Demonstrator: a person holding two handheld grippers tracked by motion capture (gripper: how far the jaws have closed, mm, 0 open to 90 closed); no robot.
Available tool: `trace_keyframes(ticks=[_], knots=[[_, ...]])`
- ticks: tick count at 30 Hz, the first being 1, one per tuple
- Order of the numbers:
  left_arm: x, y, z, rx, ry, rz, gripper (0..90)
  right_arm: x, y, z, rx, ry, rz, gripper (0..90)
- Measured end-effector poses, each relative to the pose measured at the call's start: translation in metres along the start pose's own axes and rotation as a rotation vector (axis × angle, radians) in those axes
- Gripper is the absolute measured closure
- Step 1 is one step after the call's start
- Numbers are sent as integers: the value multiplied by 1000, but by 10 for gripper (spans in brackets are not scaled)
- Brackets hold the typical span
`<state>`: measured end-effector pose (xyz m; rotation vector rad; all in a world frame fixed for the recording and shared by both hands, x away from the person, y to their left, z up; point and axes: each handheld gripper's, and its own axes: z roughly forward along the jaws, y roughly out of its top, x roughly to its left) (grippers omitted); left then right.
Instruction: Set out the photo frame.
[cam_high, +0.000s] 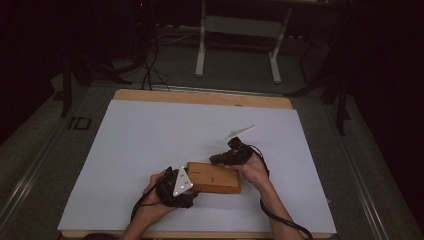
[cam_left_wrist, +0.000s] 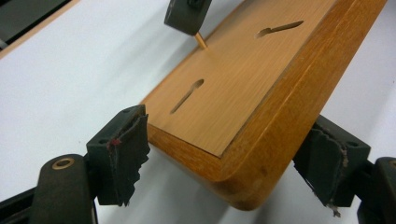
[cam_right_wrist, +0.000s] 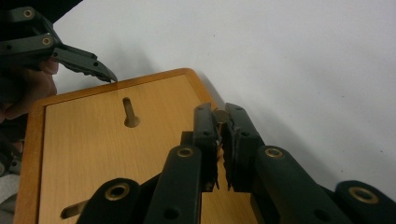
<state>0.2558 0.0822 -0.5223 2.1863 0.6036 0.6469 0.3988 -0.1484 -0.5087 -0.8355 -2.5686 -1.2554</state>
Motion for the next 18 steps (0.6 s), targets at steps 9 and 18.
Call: trace_keyframes(ticks=[9,18], knots=[[1,4,-2,-39,-40,5,276,-1,-2,1,-17,4,38,840],[7,6,-3,-73,-34,-25,336,-3,-3,2,-27,-12,63,822]])
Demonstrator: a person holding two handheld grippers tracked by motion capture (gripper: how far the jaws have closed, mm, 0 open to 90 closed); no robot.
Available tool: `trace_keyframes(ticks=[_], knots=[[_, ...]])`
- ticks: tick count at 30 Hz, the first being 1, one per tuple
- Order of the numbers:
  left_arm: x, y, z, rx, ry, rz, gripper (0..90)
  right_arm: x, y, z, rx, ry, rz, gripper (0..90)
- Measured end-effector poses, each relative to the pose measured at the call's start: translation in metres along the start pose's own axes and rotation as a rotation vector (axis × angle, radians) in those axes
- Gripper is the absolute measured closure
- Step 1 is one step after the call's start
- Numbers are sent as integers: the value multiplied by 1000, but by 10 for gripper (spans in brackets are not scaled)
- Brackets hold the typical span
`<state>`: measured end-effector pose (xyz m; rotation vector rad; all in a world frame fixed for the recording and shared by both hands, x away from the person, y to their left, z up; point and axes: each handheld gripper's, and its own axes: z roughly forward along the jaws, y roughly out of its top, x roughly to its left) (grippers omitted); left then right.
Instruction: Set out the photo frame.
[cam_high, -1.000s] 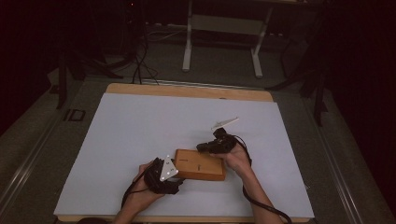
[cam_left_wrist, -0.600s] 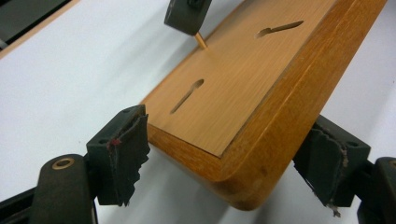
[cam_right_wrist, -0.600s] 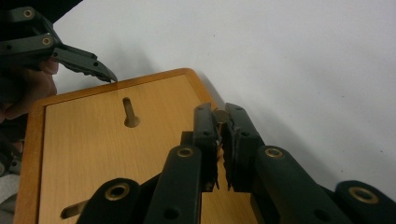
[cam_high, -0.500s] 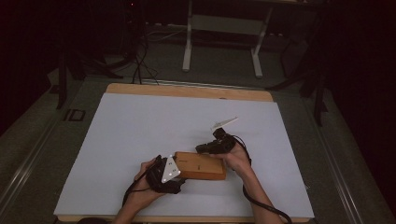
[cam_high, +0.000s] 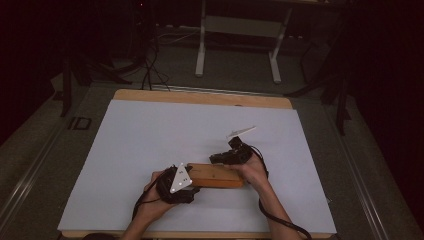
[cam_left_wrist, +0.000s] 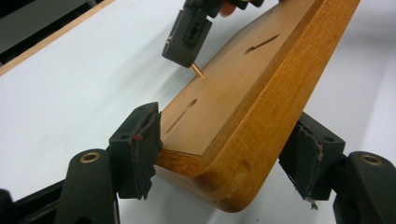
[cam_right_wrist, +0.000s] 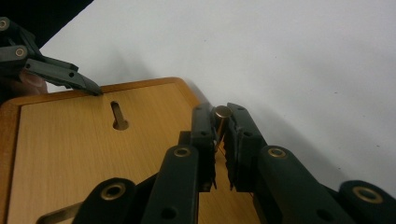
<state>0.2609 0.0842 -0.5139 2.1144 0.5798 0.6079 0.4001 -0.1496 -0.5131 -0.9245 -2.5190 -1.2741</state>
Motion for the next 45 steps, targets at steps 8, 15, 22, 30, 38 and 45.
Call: trace_keyframes(ticks=[8,15,22,30,38,45], knots=[[4,2,1,-7,25,-5,359,2,2,0,12,-39,-11,793],[10,3,1,-24,22,-31,383,2,2,-4,0,-82,-7,723],[13,3,2,-39,18,-45,397,2,0,-11,-14,-108,-15,699],[16,4,2,-43,15,-52,409,4,-1,-23,-44,-140,-30,672],[20,6,3,-48,14,-63,424,5,-10,-38,-70,-189,-55,660],[23,6,4,-52,9,-72,437,6,-16,-48,-84,-209,-72,648]])
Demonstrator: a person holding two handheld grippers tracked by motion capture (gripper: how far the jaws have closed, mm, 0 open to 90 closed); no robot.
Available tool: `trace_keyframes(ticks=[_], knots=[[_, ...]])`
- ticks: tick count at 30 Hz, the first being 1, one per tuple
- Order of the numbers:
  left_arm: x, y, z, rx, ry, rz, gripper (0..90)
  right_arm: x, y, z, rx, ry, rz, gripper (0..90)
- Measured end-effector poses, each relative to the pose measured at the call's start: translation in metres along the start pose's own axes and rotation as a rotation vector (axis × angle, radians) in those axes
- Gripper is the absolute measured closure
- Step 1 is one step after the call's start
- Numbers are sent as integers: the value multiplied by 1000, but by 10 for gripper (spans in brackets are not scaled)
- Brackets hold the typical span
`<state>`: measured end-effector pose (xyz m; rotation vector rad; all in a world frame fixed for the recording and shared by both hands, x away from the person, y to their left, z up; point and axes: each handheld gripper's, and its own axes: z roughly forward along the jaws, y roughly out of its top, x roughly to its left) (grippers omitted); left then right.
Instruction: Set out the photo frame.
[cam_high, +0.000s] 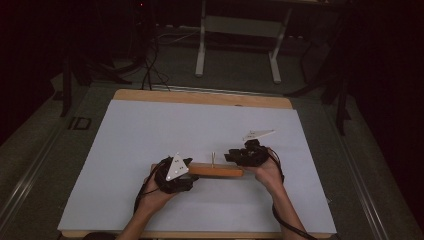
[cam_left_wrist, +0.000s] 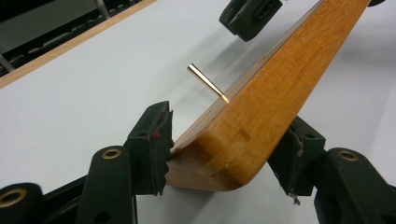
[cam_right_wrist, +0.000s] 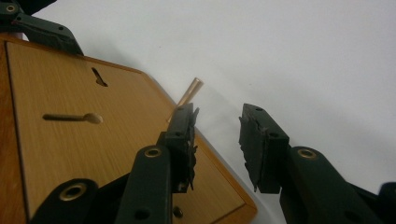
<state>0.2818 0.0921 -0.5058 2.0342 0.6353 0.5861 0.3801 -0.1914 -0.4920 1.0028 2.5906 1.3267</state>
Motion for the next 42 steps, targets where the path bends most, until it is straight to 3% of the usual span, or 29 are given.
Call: trace_keyframes(ticks=[7,17,31,42], knots=[[2,1,1,-1,-3,-6,439,5,-6,-13,-35,-64,-44,649],[5,2,2,-5,-2,-18,439,10,-18,-28,-51,-128,-65,655],[9,3,4,-14,0,-35,444,14,-40,-49,-88,-154,-71,655],[11,3,5,-16,-6,-46,448,19,-54,-56,-56,-162,-161,609]])
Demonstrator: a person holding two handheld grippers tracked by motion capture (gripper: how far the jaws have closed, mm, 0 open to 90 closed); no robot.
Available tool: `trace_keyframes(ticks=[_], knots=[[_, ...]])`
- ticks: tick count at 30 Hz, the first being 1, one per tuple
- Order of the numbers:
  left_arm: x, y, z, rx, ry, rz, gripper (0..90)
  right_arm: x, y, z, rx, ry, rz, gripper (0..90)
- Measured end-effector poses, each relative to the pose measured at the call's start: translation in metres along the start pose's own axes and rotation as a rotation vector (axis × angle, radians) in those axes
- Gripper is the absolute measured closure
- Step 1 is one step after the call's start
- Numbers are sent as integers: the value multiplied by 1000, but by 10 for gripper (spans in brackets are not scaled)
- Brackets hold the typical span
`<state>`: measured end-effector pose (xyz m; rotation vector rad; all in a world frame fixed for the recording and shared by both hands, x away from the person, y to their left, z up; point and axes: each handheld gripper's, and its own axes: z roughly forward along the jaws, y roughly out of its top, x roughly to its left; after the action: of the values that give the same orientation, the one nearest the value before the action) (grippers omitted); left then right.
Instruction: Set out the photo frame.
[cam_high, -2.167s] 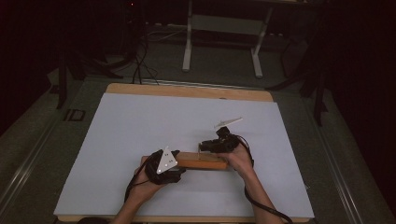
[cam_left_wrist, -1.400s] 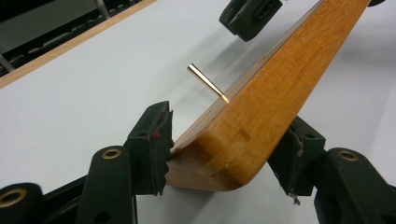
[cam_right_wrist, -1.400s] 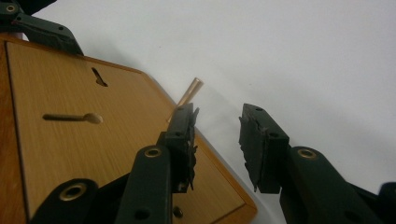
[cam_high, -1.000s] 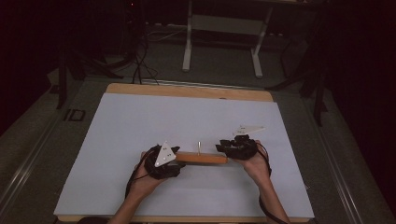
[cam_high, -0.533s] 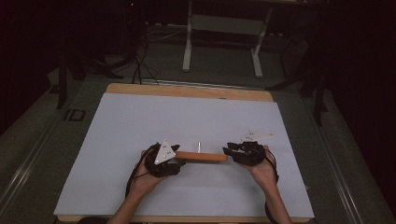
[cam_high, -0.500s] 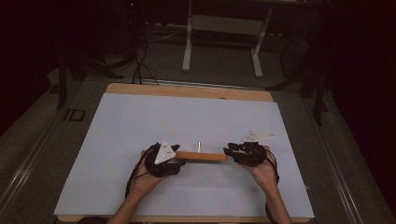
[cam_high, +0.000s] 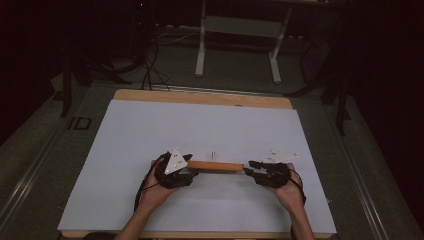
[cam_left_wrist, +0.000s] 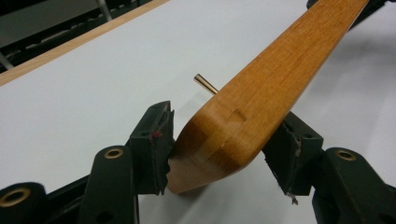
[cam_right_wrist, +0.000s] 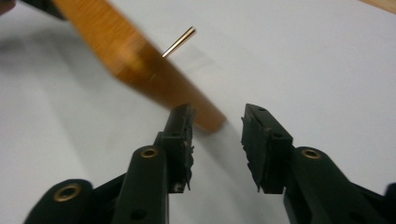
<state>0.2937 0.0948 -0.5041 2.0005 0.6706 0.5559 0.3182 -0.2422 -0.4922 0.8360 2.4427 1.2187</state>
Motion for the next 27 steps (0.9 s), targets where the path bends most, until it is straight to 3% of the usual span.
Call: trace_keyframes(ticks=[4,14,22,27], knots=[[2,-1,0,1,-3,-8,451,2,-2,0,11,22,-43,549],[6,-3,0,1,-5,-32,479,12,6,9,-34,65,-102,437],[11,-6,2,18,-20,-42,487,12,9,19,-43,75,-112,466],[10,-7,6,32,-22,-20,485,11,10,20,-54,73,-108,522]])
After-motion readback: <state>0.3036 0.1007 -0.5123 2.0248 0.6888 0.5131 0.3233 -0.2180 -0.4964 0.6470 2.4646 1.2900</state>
